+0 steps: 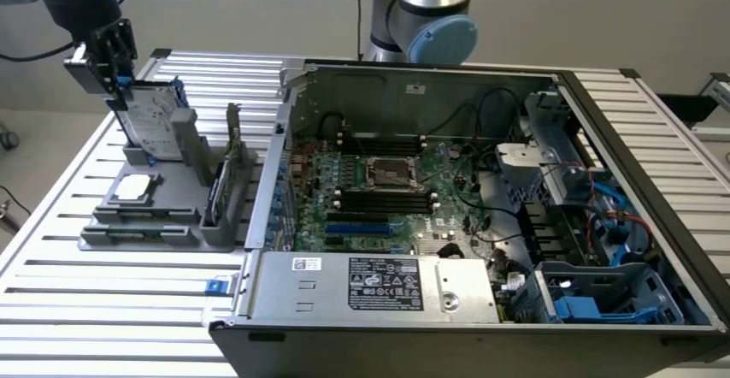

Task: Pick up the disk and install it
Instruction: 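Pick up the disk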

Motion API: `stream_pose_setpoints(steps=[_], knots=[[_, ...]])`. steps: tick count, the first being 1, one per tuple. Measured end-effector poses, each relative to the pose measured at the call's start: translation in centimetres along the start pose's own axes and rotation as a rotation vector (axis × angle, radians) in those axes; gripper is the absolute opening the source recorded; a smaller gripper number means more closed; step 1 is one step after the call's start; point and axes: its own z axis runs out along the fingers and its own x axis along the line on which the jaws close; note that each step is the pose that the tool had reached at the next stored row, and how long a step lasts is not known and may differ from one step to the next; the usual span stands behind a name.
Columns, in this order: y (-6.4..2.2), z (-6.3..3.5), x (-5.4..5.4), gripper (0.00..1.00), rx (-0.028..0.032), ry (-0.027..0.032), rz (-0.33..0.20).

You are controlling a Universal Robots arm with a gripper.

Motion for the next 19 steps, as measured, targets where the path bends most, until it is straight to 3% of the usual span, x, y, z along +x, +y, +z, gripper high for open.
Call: stream_pose_setpoints(steps=[8, 12, 17, 19], knots=[[0.04, 0.22, 0.1, 0.54, 0.0025, -0.0018, 0.0], [0.04, 0.36, 0.15, 0.54, 0.0038, -0.0085, 0.0], [0.04, 0.43, 0.16, 0.54, 0.0048, -0.0232, 0.0], [0.04, 0.44, 0.16, 0.54, 0.0049, -0.0258, 0.0]])
